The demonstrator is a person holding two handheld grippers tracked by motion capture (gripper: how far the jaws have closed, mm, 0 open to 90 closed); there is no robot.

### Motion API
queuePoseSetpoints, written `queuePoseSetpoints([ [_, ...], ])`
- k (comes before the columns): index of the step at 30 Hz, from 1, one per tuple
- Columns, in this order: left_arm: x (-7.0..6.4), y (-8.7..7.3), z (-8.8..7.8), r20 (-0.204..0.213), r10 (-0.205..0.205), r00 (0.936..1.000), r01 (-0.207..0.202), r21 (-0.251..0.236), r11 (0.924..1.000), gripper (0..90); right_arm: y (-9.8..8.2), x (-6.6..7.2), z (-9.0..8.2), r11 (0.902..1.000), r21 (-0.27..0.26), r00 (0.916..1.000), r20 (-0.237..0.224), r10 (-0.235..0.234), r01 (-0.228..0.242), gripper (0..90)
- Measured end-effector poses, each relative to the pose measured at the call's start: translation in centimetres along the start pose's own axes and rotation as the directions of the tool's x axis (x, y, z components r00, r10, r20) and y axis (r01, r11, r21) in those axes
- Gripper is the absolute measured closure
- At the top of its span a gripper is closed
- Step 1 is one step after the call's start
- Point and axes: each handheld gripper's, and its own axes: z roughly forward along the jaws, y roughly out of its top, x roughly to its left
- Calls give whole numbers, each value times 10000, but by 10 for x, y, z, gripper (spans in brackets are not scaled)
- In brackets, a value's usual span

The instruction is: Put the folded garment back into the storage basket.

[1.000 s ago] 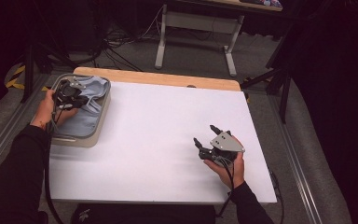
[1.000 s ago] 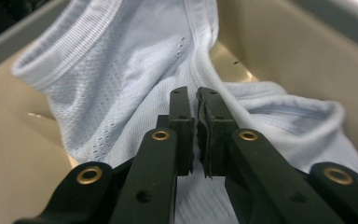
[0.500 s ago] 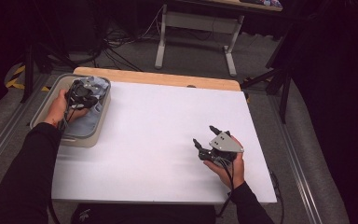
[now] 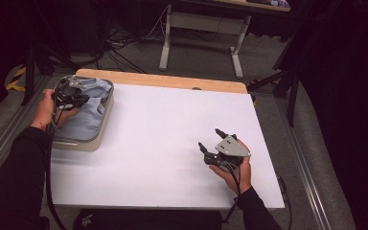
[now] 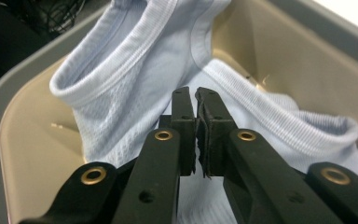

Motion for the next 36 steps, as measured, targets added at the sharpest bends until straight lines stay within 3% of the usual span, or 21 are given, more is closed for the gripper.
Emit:
queuePoseSetpoints([
  [5, 1, -4, 7, 204, -110, 9997, 98, 584, 9982, 893, 0, 0, 0, 10000, 16, 10000, -41, 24, -24, 268],
  [11, 0, -4, 13, 406, -101, 9991, 69, 776, 9970, 893, 0, 0, 1, 10000, 68, 10000, -93, -1, 2, 267],
  [15, -1, -3, 21, 477, 159, 9987, -210, 1089, 9938, 893, -1, 1, 2, 9999, 94, 9999, -151, -38, 39, 266],
  [26, -3, -5, 29, 621, 86, 9980, -173, 1407, 9899, 891, -1, 2, 2, 9998, 143, 9997, -206, -101, 104, 265],
  [33, -2, -3, 22, 383, 95, 9992, -132, 979, 9951, 888, 0, 3, 2, 9998, 142, 9996, -234, -153, 156, 265],
  [36, -1, -2, 12, 112, -19, 9999, 15, 419, 9991, 885, 0, 3, 2, 9998, 141, 9996, -223, -162, 165, 265],
])
